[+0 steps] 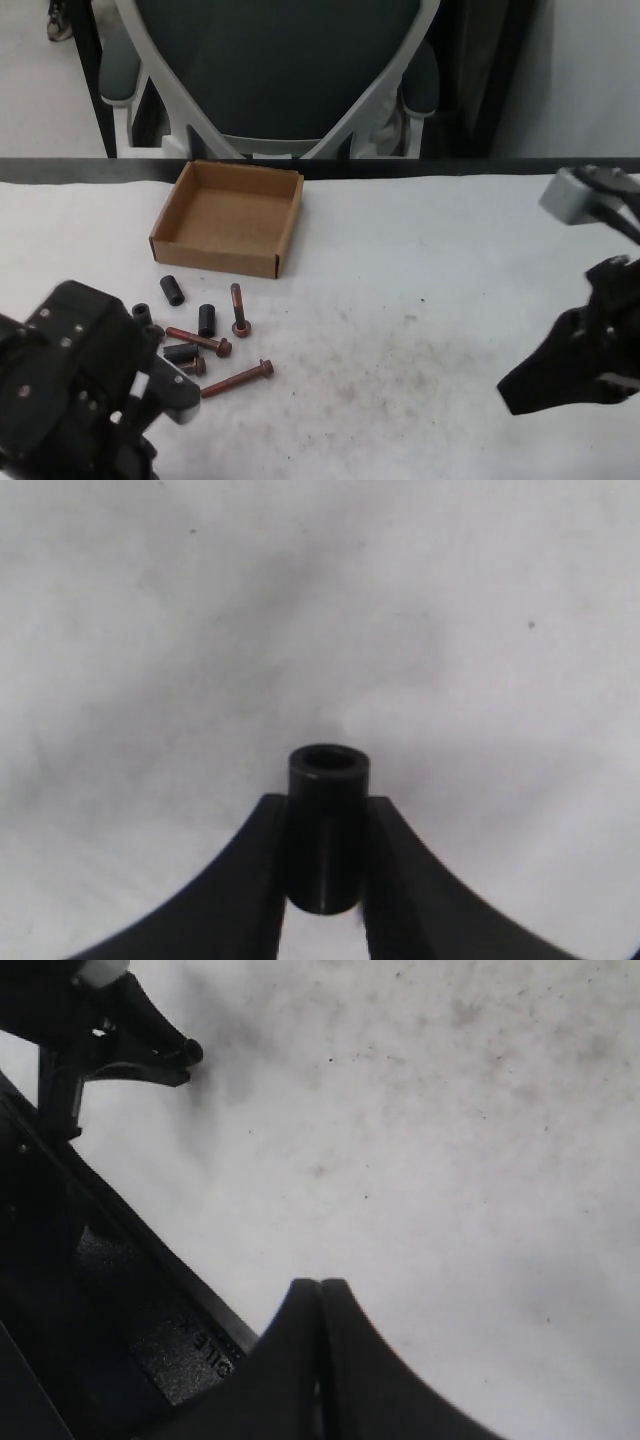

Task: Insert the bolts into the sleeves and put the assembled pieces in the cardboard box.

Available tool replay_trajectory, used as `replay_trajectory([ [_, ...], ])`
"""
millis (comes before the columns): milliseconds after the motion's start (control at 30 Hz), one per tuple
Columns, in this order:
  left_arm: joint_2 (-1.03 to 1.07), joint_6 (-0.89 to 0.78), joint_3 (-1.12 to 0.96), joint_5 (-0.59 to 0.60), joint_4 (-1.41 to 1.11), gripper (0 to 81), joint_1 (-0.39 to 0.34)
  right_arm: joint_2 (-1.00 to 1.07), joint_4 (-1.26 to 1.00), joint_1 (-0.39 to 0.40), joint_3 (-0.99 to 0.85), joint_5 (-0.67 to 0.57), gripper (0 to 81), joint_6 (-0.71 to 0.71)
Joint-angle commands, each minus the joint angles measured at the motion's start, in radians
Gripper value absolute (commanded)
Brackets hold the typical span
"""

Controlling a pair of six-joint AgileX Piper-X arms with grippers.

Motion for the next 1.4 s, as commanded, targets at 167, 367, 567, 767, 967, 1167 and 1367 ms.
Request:
replay_trajectory([
  [167, -0.228, -0.156, -0.002, 0.032, -0.013, 0.8, -0.002, 0.111, -0.032, 0.044, -0.01, -0.008, 0.2, 0.134],
  [367, -0.462, -0.329, -0.002, 0.044, -0.023, 0.8, -0.002, 0.177, -0.15, 0.075, -0.01, -0.01, 0.2, 0.294],
  [567, -0.673, -0.436, -0.001, -0.011, -0.023, 0.8, -0.002, 0.22, -0.261, 0.103, -0.013, -0.015, 0.2, 0.399],
  [767, -0.863, -0.51, 0.002, -0.092, -0.023, 0.8, -0.002, 0.257, -0.317, 0.128, -0.044, -0.039, 0.2, 0.441],
  [967, -1.026, -0.589, 0.048, -0.13, -0.022, 0.8, -0.002, 0.323, -0.316, 0.164, -0.175, -0.029, 0.2, 0.435],
  [1167, -1.172, -0.706, 0.115, -0.13, -0.009, 0.8, -0.002, 0.416, -0.316, 0.194, -0.299, 0.003, 0.2, 0.461],
  [1367, -1.267, -0.723, 0.12, -0.136, 0.076, 0.8, -0.002, 0.537, -0.254, 0.253, -0.399, 0.102, 0.2, 0.461],
])
